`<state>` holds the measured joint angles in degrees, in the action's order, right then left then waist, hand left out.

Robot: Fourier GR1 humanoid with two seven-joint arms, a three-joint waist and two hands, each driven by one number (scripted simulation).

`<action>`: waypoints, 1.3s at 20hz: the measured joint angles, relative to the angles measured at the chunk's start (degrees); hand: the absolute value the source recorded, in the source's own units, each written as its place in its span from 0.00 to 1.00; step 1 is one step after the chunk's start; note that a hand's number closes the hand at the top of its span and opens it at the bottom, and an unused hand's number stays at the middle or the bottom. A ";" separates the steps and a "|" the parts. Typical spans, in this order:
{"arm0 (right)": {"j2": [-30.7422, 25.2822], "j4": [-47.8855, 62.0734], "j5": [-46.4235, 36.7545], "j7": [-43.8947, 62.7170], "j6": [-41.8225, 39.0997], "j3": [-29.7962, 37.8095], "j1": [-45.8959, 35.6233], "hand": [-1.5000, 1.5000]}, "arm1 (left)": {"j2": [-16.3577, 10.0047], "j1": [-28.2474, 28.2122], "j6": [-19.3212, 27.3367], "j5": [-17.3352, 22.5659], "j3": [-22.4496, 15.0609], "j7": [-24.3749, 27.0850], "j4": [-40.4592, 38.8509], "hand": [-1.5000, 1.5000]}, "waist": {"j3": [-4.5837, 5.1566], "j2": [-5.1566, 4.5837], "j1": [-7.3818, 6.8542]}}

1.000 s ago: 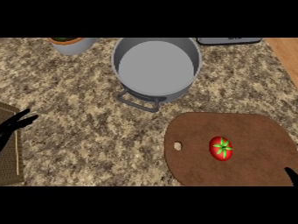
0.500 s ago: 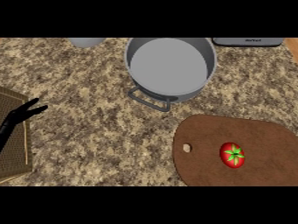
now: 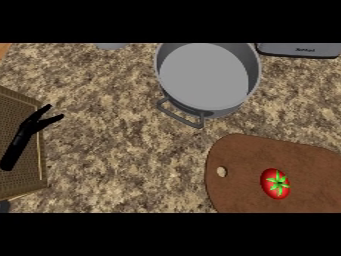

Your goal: Pick the tomato from the cutting board and place it in the pot

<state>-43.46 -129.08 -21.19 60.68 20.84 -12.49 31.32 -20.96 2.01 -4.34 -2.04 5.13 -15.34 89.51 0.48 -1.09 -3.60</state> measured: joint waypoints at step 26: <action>5.02 23.71 12.79 10.71 -14.73 -10.10 -34.53 0.00 | 8.01 -1.08 -1.48 -7.73 4.45 -2.43 3.19 0.50 | -0.22 0.68 1.27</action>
<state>-38.43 -105.38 -8.40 71.39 6.11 -22.59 -3.21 -12.95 0.94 -5.82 -9.77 9.58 -17.78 92.70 0.26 -0.41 -2.34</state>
